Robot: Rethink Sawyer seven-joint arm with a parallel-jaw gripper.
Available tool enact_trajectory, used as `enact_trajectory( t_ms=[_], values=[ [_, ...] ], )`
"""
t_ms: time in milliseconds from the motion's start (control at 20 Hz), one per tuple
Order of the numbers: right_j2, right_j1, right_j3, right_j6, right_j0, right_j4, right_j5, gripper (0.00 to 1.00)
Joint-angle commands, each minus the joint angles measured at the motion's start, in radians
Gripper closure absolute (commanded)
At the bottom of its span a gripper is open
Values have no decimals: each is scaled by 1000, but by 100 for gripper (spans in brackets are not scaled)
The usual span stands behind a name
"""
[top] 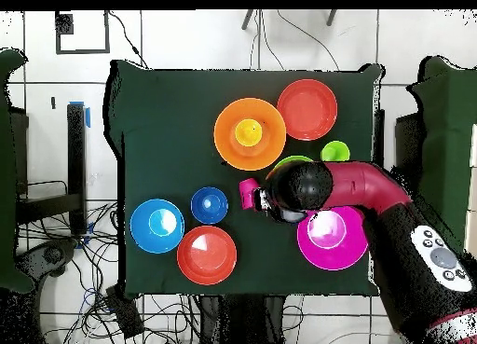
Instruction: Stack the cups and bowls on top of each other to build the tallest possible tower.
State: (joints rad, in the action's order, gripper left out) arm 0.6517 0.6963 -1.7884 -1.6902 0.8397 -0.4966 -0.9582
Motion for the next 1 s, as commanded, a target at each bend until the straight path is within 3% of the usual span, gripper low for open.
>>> enact_trajectory(
  t_ms=[50, 150, 250, 600, 1000],
  values=[
    [53, 43, -48, 260, -81, -208, 53, 0],
    [26, 145, -73, 194, -133, -294, 104, 0],
    [18, 210, -98, 149, -157, -337, 132, 0],
    [23, 298, -120, 130, -180, -341, 132, 0],
    [8, 313, -109, 129, -190, -336, 121, 0]
  ],
)
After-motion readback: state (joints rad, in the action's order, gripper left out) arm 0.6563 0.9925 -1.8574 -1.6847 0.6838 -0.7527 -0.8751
